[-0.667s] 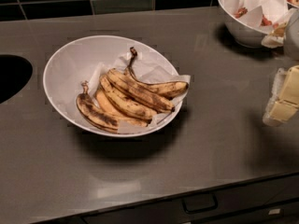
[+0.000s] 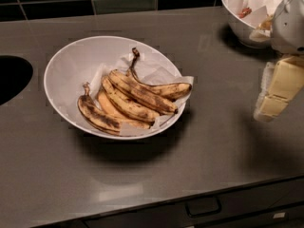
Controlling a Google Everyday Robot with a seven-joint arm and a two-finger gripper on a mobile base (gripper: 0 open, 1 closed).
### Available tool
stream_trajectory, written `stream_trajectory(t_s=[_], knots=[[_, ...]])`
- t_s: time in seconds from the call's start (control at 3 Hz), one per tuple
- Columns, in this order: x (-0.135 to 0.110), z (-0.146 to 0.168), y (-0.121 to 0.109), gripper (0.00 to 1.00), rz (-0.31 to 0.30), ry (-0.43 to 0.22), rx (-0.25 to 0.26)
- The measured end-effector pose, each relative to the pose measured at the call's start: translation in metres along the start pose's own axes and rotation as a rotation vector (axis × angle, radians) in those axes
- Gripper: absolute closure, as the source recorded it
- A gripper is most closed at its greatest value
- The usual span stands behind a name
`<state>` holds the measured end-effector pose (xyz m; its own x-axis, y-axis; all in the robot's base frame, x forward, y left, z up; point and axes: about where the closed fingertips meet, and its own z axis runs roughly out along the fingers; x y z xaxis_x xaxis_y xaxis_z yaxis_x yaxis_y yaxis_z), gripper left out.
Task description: Pick banana from white bowl
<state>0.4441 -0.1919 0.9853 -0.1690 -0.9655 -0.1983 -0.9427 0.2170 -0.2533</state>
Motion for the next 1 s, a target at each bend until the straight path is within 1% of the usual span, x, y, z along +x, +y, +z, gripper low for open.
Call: stream_trajectory(t_s=[0.33, 0.67, 1.0], knots=[[-0.0345, 0.0035, -0.0013, 0.00, -0.069, -0.010, -0.019], [-0.0345, 0.0035, -0.0013, 0.00, -0.069, -0.010, -0.019], [-0.0416, 0.0057, -0.0044, 0.00, -0.065, -0.035, -0.026]])
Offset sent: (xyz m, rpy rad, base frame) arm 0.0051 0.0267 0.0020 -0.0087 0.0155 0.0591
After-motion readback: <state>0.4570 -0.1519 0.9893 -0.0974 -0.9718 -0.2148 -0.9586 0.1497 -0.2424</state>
